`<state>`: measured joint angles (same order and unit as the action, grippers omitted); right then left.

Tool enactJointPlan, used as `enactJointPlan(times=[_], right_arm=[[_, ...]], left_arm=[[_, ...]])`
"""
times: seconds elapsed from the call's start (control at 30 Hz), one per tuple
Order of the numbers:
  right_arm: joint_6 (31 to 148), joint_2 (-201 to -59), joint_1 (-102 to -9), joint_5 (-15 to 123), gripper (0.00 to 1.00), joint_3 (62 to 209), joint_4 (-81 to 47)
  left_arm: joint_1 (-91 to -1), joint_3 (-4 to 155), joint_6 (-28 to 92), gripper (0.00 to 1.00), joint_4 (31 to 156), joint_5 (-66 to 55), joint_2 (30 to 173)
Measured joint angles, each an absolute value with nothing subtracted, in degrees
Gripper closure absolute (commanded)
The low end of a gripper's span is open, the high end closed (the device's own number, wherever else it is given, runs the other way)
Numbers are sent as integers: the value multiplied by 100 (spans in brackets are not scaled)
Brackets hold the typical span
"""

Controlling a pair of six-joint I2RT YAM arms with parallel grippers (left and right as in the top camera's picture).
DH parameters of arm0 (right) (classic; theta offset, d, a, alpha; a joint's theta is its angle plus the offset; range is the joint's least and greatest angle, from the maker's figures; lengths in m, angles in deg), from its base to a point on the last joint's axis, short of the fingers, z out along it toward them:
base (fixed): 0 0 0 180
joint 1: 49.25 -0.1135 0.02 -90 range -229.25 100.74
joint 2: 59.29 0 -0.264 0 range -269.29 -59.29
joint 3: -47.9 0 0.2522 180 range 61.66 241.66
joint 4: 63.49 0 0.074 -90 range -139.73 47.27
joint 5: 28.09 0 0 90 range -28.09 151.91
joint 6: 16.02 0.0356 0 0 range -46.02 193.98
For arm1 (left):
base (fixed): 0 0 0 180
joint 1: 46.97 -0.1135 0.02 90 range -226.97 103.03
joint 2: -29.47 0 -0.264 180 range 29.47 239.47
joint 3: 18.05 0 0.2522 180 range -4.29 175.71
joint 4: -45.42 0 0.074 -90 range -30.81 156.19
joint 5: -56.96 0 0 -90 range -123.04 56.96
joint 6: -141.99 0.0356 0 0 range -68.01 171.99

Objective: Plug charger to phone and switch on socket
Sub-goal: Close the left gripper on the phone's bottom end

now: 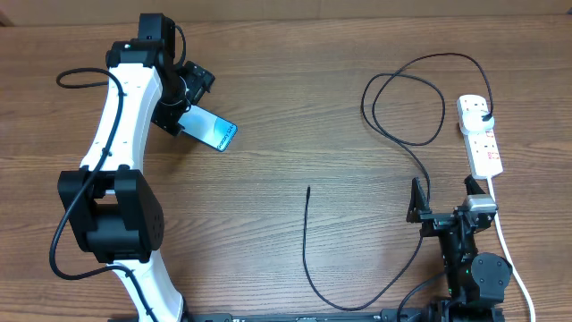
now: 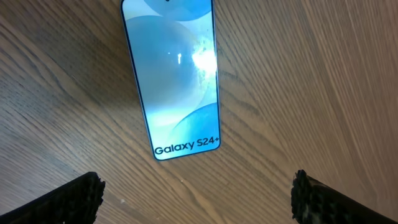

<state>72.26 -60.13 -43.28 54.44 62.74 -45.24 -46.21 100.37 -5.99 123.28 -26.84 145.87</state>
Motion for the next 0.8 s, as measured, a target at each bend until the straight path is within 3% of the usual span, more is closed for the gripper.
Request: enactJointPlan(times=[0.47,0.8], right_arm=[[7230,-6013,-4330,5444,0,6274,-4524],[7228,-6013,-4330,5442,0,6274,-4521]], left_arm=[[-4621,11270,-662,0,13432,-2986,15630],[-4621,11394,-662,0,13482,-3167,16113]])
